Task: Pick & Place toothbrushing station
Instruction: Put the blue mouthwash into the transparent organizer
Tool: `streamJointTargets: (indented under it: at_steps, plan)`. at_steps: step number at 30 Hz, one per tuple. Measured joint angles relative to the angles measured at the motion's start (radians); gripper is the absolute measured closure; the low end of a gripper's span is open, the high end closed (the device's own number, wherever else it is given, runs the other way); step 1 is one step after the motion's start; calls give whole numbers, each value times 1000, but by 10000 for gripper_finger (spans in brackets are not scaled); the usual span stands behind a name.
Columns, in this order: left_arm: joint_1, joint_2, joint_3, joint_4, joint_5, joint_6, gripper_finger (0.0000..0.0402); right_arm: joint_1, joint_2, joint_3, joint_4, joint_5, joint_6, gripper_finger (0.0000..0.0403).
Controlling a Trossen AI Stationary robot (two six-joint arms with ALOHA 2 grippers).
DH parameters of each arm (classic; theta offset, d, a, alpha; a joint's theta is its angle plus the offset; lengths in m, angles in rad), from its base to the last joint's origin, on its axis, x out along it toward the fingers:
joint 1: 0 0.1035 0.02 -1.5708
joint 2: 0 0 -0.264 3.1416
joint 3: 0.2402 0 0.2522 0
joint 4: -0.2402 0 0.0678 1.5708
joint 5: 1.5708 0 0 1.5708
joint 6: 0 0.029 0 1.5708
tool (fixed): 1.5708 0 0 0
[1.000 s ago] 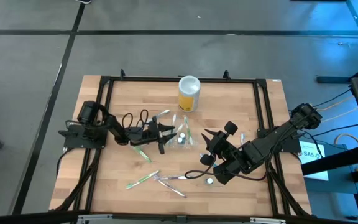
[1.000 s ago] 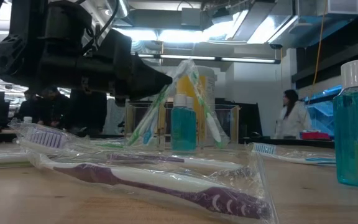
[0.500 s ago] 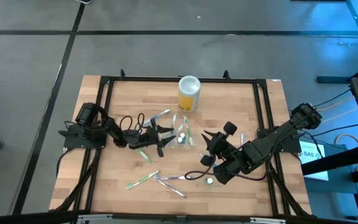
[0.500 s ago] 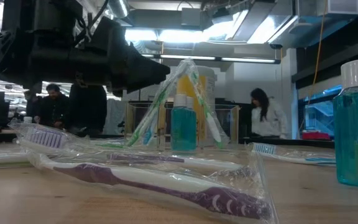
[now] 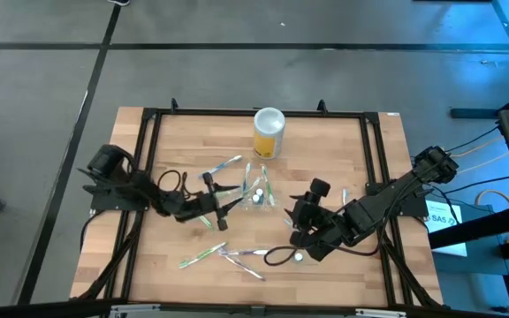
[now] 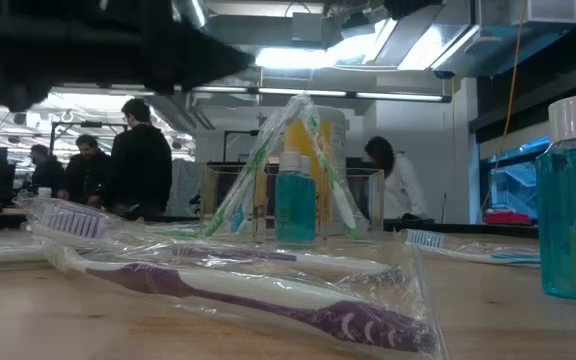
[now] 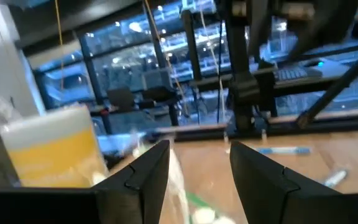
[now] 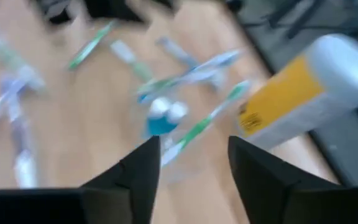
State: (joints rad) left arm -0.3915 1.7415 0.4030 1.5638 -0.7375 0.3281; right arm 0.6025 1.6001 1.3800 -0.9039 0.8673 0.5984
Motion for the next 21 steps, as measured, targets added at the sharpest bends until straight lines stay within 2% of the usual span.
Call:
streamJointTargets:
  at_steps: [4, 10, 16, 19, 21]
  plan:
    - [-40, -51, 0, -22, -4, 37, 235, 0, 0, 0, 38, -178, -86, 185]
    - [-86, -116, 0, -153, -4, -5, 235, 0, -1, 17, 80, -359, -136, 172]
    - [-127, -195, 0, -351, -2, -122, 239, 0, -2, 106, 73, -532, -136, 186]
    - [-143, -231, 0, -412, -1, -153, 242, 0, -2, 144, 74, -644, -126, 199]
    - [-153, -247, 0, -441, -1, -176, 243, 1, -2, 155, 73, -677, -108, 207]
